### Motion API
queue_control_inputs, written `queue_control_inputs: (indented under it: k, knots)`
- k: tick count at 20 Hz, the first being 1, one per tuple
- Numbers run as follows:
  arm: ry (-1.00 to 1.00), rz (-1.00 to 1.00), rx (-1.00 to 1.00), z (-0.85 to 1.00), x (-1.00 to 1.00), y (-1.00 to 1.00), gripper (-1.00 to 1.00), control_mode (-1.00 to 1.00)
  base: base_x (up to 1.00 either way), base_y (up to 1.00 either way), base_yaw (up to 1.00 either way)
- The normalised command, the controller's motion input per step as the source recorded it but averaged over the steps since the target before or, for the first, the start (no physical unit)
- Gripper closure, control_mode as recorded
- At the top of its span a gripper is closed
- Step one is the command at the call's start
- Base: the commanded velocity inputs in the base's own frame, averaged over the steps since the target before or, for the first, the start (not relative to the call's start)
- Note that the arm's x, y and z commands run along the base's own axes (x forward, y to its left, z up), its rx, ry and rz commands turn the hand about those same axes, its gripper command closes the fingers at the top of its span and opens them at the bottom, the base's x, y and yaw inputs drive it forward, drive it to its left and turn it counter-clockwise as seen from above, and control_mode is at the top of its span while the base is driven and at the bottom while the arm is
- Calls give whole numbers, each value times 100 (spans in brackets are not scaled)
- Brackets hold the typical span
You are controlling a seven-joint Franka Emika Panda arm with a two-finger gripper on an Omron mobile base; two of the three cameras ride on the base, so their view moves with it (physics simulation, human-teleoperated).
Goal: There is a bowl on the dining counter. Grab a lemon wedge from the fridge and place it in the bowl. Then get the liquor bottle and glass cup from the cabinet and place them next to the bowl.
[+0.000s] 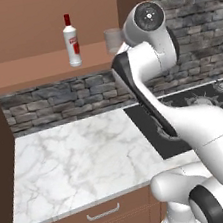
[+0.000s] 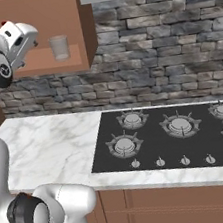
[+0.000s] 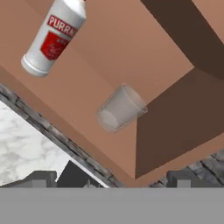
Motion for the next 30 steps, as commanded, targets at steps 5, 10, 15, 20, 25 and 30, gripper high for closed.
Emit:
queue_control_inputs:
  k: [5,10,15,20,25,30]
  knots:
    - [0,0,-10,-13,26,1,-100,-100,0,0,0]
    - [0,0,-8,-11,24,0,-100,-100,0,0,0]
    - [0,0,-7,-4,24,0,-100,-100,0,0,0]
    - [1,0,-6,0,34,0,-100,-100,0,0,0]
    - [7,0,-6,-3,42,0,-100,-100,0,0,0]
    - [6,0,-5,-3,35,0,-100,-100,0,0,0]
